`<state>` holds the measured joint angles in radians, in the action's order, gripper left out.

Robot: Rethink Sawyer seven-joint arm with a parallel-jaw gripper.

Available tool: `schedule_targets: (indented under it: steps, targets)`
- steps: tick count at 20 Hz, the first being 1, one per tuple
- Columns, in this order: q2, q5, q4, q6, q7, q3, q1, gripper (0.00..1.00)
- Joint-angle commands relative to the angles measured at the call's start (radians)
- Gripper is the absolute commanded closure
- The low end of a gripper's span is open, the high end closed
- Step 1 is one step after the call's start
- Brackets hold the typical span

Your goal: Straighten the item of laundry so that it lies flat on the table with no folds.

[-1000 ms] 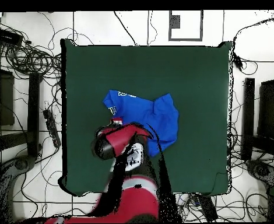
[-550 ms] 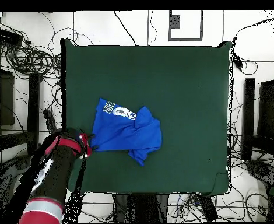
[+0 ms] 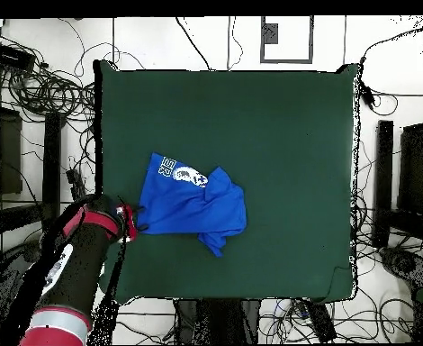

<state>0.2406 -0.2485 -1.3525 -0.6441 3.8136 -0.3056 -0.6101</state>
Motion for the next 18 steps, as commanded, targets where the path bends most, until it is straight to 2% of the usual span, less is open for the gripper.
schedule_targets:
  steps: [1, 5, 8, 11, 13, 18]
  targets:
    - [0.001, -0.112, -0.103, 0.005, -0.068, -0.105, 0.02, 0.0]
    - [0.072, -0.242, -0.158, 0.124, -0.199, -0.13, 0.093, 0.0]
    - [0.125, -0.332, -0.173, 0.136, -0.268, -0.138, 0.138, 0.0]
    - [0.2, -0.397, -0.197, 0.163, -0.37, -0.074, 0.246, 0.0]
    - [0.226, -0.422, -0.217, 0.195, -0.409, 0.006, 0.328, 0.0]
    - [0.206, -0.454, -0.239, 0.265, -0.388, 0.147, 0.451, 0.0]
